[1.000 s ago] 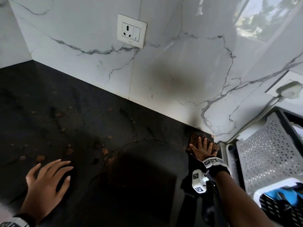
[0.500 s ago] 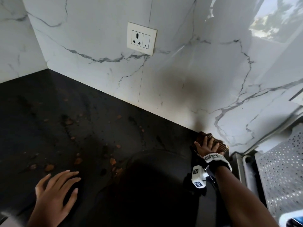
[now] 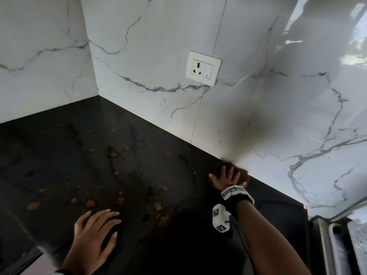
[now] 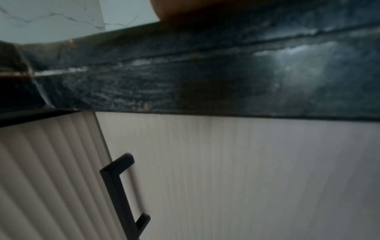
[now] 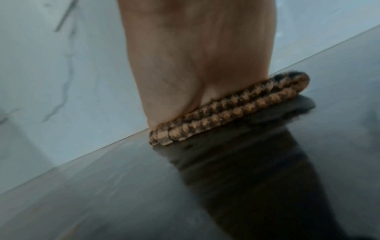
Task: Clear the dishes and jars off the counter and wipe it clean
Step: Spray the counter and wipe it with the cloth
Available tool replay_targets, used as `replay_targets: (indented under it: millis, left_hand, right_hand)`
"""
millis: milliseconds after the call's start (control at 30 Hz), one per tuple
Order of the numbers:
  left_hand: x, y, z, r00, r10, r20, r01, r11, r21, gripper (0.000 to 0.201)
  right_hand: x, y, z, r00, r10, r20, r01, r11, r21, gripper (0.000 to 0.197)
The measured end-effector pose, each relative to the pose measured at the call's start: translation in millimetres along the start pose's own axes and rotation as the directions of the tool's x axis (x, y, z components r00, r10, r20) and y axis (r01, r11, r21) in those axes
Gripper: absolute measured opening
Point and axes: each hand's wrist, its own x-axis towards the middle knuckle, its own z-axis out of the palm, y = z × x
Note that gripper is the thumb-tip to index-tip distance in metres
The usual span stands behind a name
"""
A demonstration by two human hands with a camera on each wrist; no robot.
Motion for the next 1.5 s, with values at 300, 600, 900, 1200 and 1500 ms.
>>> replay_targets:
  millis: [300,600,900,1200,1500]
  left_hand:
    - [-3,-1,-1,1.000,-0.016,0.014,0.016,1.000,0.015,0.061]
    - [-1,1,-2,1.000,0.009,0.006,-0.009,1.000,0.010,0.068]
    - [0,6,-5,0.999,0.044,-0.029,-0.045,0.999,-0.024,0.065]
    - [-3,5,-9,0.999,0.037,-0.015,-0.037,0.999,-0.011,0.042]
    - [-2,5,-8,1.000,0.008,0.026,-0.007,1.000,-0.019,0.066]
  right_hand:
    - [-22,21,14,0.952,-0.294,0.083,0.304,0.939,-0.159,0.070]
    - [-52,197,15,0.970,0.234,-0.068,-0.237,0.971,-0.032,0.069]
    - [-122,36,46,0.972,0.213,-0.096,-0.194,0.964,0.181,0.077]
    - [-178,-23,109,0.957,-0.280,0.082,0.287,0.953,-0.101,0.079]
    - [-208,128,97,1.000,0.010,0.012,-0.009,0.997,-0.072,0.106]
